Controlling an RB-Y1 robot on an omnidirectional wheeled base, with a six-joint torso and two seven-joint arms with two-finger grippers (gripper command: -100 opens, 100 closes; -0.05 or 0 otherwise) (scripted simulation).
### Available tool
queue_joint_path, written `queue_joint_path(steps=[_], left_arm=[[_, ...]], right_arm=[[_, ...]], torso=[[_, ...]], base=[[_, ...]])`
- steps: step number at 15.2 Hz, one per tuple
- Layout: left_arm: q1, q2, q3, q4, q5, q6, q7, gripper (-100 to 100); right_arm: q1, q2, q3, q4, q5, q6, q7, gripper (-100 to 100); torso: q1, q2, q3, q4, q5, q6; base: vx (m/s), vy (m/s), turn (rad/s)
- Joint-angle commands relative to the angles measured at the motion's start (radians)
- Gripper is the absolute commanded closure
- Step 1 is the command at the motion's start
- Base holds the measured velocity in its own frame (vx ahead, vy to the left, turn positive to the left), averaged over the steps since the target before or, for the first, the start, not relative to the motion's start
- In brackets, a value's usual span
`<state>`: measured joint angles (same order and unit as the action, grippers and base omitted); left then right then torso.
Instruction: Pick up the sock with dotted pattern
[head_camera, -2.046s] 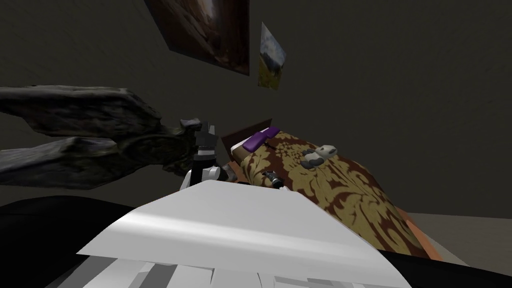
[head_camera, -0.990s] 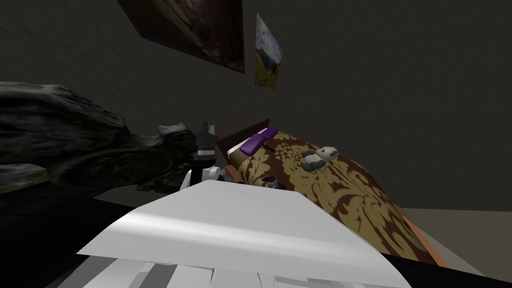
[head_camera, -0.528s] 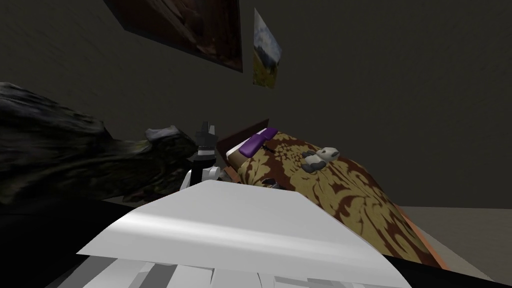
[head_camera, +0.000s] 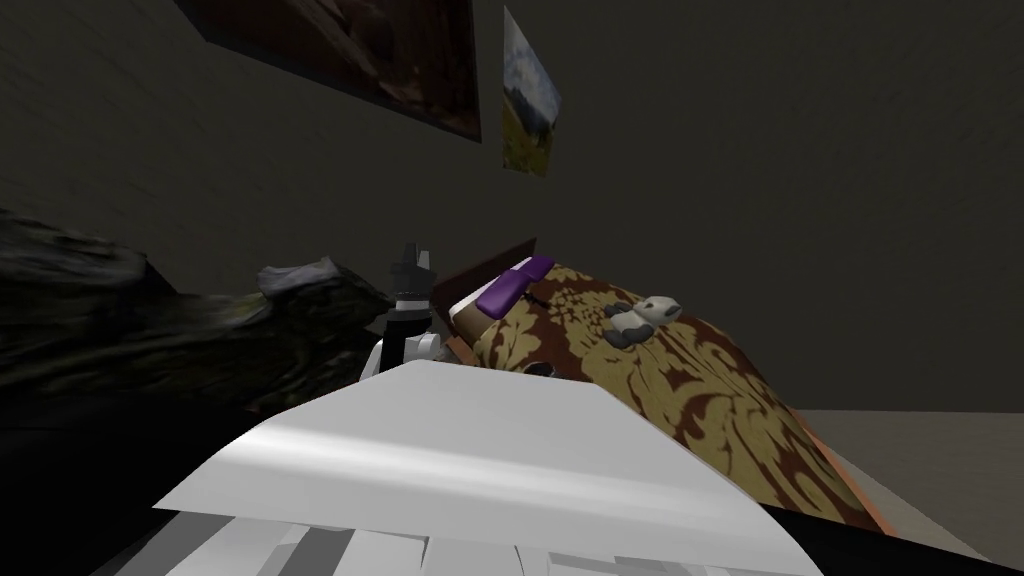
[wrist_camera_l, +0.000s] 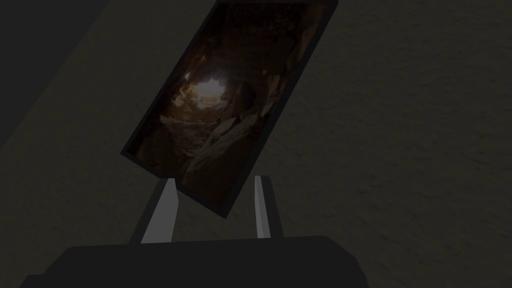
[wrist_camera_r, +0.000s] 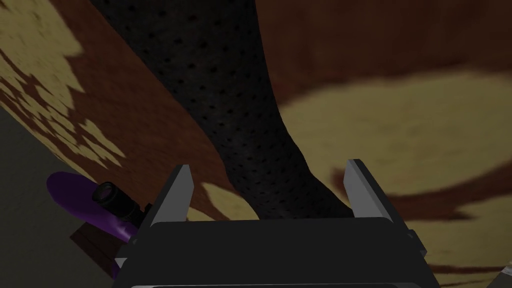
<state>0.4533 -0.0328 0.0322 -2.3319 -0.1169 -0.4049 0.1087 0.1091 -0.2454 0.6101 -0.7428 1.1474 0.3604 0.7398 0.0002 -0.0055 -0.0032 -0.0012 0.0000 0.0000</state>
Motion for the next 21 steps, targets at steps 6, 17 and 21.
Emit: queue_joint_path(steps=[6, 17, 21], left_arm=[[0.0, 0.0, 0.0, 0.0, 0.0, 0.0, 0.0, 0], [0.0, 0.0, 0.0, 0.0, 0.0, 0.0, 0.0, 0], [0.0, 0.0, 0.0, 0.0, 0.0, 0.0, 0.0, 0]], right_arm=[[0.06, 0.068, -0.114, 0.056, 0.144, 0.056, -0.145, -100], [0.121, 0.136, -0.26, 0.109, 0.308, 0.106, -0.373, -100], [0.162, 0.181, -0.333, 0.144, 0.395, 0.14, -0.469, -100]], torso=[[-0.005, 0.006, 0.004, 0.001, -0.001, -0.001], [-0.004, 0.006, 0.004, 0.001, -0.001, -0.001], [-0.004, 0.007, 0.004, 0.002, -0.001, -0.001]], base=[[-0.001, -0.031, 0.365], [-0.016, -0.035, 0.341], [-0.025, -0.033, 0.345]])
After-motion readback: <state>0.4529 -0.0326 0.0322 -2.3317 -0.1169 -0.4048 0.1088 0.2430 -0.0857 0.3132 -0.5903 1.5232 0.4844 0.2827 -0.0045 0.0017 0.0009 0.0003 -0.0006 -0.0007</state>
